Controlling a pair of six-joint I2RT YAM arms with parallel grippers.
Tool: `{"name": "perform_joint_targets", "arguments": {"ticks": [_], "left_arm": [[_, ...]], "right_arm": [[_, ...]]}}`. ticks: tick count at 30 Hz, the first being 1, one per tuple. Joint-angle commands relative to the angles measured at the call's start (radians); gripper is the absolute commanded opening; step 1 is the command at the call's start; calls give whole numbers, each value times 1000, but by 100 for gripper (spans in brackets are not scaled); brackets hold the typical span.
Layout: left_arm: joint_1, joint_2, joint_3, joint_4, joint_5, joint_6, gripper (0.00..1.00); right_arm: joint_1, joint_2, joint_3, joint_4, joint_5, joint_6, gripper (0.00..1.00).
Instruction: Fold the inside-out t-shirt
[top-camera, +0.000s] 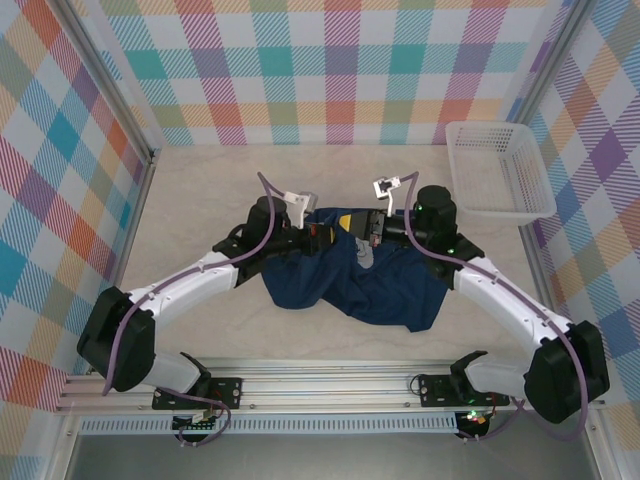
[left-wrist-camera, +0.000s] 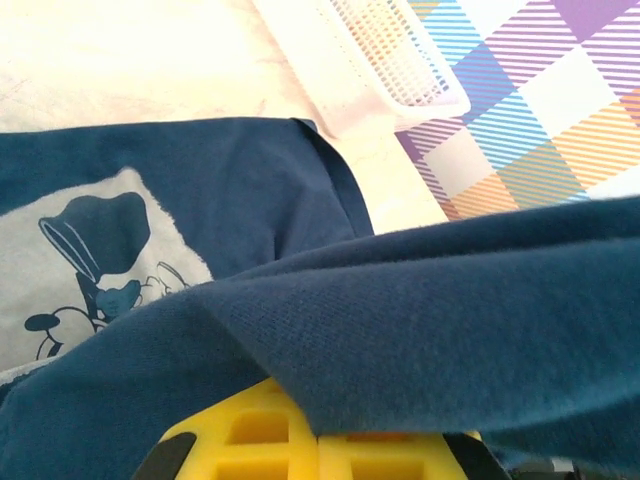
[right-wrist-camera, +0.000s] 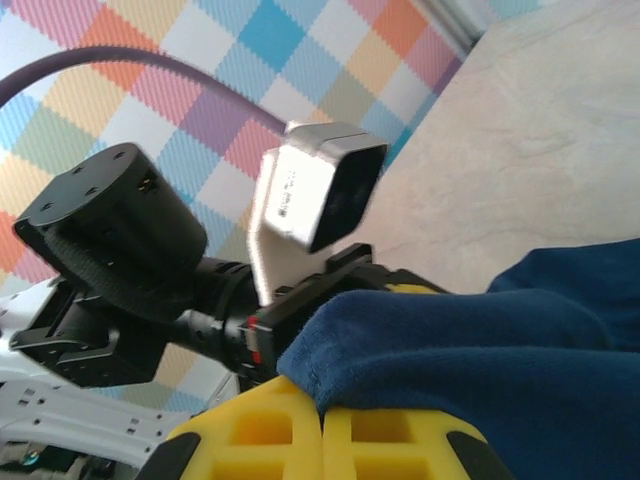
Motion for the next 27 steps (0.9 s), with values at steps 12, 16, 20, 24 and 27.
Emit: {"name": "perform_joint_targets", "arguments": {"ticks": [12, 16, 20, 24, 27], "left_arm": [[58, -319, -142, 62, 346, -3, 0], [66, -355, -185, 60, 323, 39, 0], [86, -346, -217, 78, 263, 52, 0], [88, -301, -213, 11, 179, 111, 0], [88, -271, -207, -17, 118, 135, 0]], "right_arm": [[-37, -9, 165, -400, 163, -196, 0], [-72, 5, 227, -486, 81, -239, 0], [-124, -11, 272, -551, -13, -264, 0], [-179, -49, 272, -531, -103, -229, 0], [-200, -63, 264, -497, -156, -192, 0]]}}
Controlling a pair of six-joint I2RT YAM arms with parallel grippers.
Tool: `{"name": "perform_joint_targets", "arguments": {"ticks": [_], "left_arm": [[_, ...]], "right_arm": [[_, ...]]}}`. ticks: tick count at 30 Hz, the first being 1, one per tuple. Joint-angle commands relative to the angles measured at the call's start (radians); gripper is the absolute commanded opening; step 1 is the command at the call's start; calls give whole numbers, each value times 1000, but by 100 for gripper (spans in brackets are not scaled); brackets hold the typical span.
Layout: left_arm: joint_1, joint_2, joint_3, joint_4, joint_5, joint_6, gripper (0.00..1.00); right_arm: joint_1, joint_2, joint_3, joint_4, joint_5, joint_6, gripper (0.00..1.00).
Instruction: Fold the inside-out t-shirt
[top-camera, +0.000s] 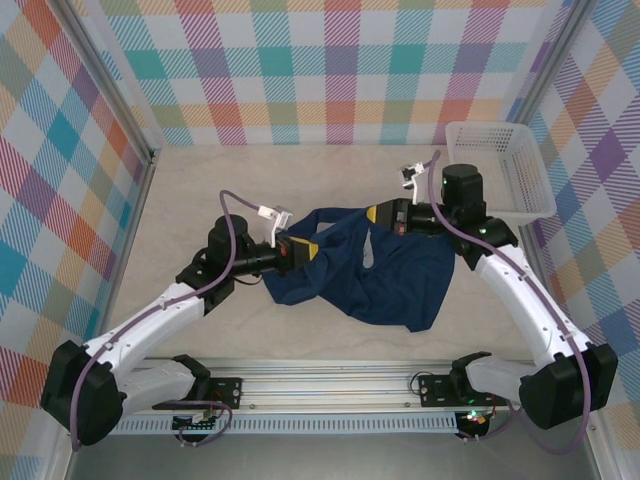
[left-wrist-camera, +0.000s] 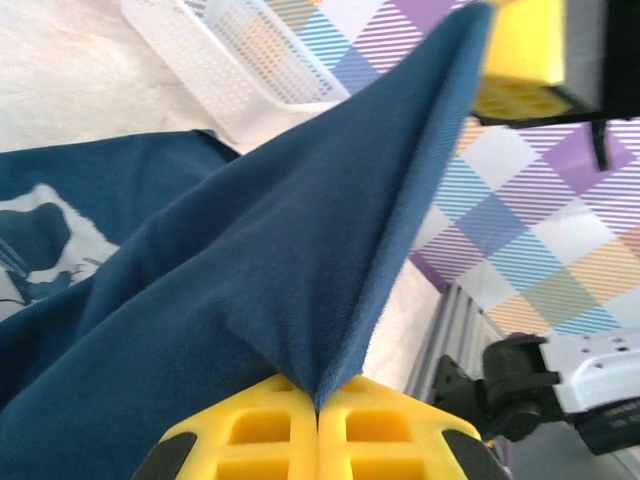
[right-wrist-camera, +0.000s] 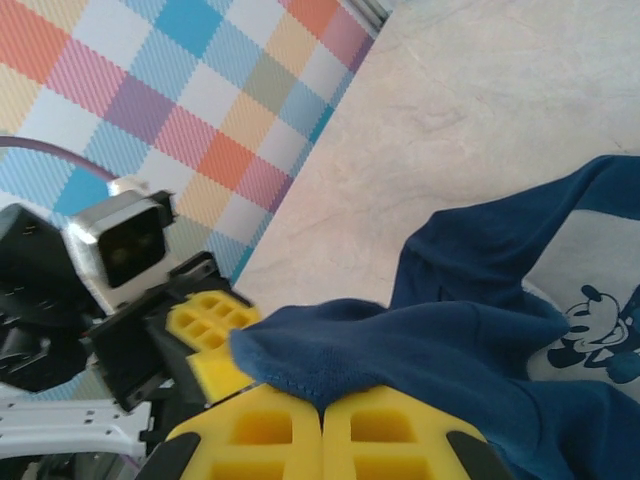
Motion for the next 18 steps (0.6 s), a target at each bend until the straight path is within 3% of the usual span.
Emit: {"name": "perform_joint_targets", "arguments": {"ticks": [1, 3, 6, 12, 18], "left_arm": [[15, 27, 8, -75, -96, 64, 0], [14, 37, 13, -74, -86, 72, 0], [14, 34, 2, 22, 26, 48, 0], [13, 12, -29, 276, 200, -59, 0], [13, -11, -14, 236, 213, -9, 0]], "right_arm": [[-31, -38, 22, 44, -84, 28, 0], [-31, -22, 5, 83, -124, 57, 0], [-24, 21, -32, 114, -160, 76, 0], [41, 79, -53, 8, 32, -34, 0], [70, 59, -94, -19, 137, -223, 30]]}}
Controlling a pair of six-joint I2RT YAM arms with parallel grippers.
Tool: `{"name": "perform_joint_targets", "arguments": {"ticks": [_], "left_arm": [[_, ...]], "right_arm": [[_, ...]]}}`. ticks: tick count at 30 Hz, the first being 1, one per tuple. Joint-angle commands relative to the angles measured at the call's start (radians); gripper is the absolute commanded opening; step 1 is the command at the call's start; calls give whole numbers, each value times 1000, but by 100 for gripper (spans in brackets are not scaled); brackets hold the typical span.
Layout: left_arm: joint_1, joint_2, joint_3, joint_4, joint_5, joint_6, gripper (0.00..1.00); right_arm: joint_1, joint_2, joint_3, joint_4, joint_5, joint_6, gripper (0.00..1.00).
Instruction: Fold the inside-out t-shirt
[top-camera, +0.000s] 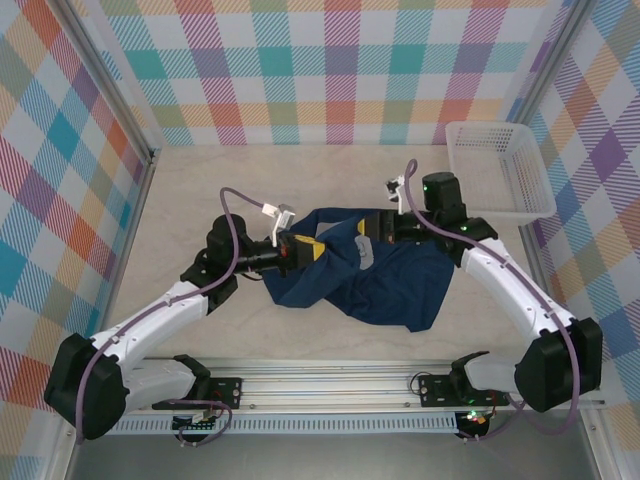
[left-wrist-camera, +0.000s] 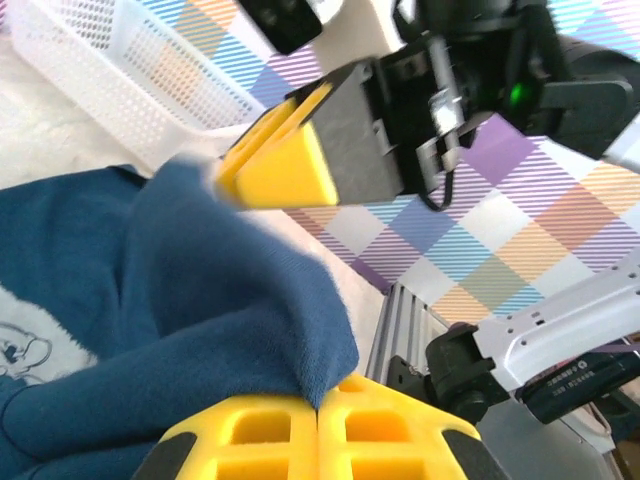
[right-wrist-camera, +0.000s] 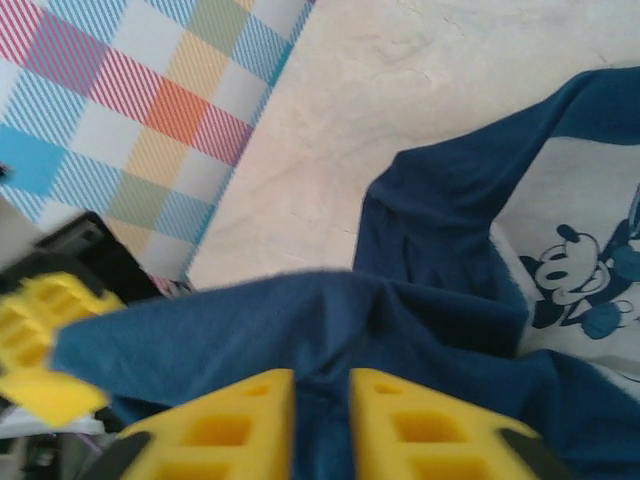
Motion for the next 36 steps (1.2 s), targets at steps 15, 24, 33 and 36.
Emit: {"name": "perform_joint_targets", "arguments": {"ticks": [15, 24, 33, 36], "left_arm": [[12, -49, 15, -52, 46, 86, 0], [12, -74, 8, -92, -31, 102, 0], [12, -69, 66, -460, -558, 108, 11], [11, -50, 100, -537, -567, 77, 26]], "right_arm": [[171, -27, -94, 210, 3, -587, 79], [177, 112, -59, 275, -235, -484, 27], [176, 18, -212, 658, -253, 62, 0], [230, 43, -210, 684, -110, 138, 0]]}}
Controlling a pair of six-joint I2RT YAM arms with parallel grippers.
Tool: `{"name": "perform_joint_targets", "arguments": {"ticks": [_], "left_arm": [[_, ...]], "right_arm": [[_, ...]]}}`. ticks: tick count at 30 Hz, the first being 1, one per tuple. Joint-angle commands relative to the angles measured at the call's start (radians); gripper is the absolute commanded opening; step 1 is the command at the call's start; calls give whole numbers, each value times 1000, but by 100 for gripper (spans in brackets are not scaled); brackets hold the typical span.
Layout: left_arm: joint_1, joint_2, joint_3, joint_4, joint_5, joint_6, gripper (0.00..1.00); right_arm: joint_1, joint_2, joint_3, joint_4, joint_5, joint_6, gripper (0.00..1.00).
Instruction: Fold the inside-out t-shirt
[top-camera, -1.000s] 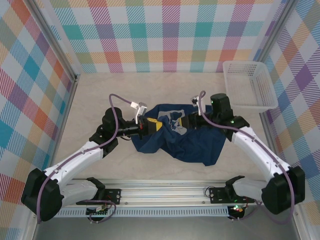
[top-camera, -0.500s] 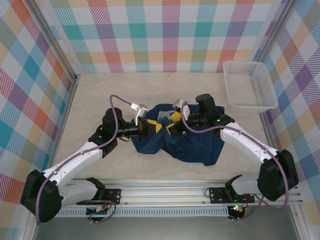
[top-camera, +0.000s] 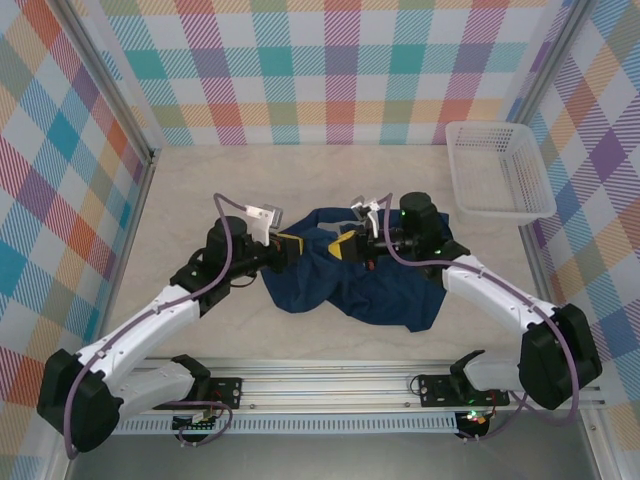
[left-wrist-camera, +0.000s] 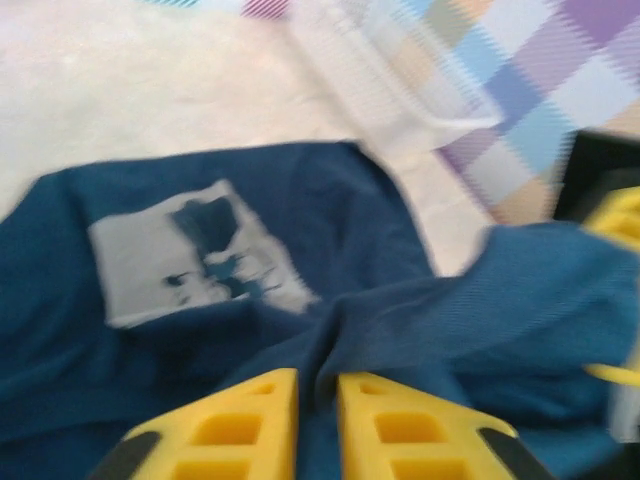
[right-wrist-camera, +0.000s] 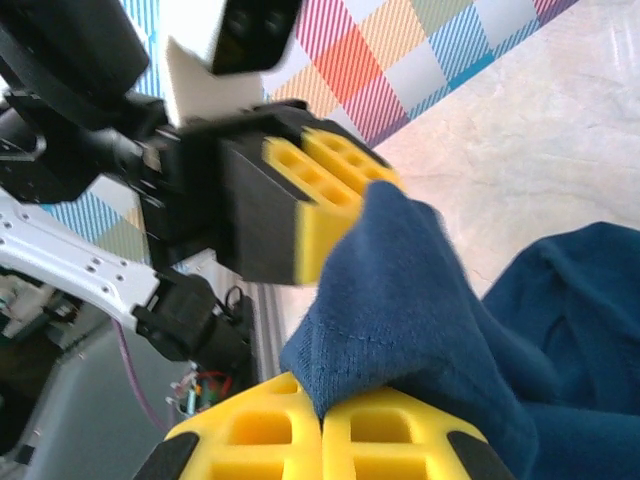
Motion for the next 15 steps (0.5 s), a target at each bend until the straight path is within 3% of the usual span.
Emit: {"name": "perform_joint_targets", "arguments": {"ticks": [1, 6, 10, 15], "left_arm": [[9, -4, 52, -159, -110, -24, 30], [2, -109, 27, -232, -63, -132, 40], [2, -165, 47, -354, -104, -191, 44], [4, -108, 48, -263, 26, -265, 50]], "right_arm": [[45, 31, -9, 158, 99, 213, 0], [87, 86, -11, 193, 245, 276, 0], [103, 104, -16, 206, 291, 265, 0], [116, 112, -26, 219, 306, 261, 0]]}}
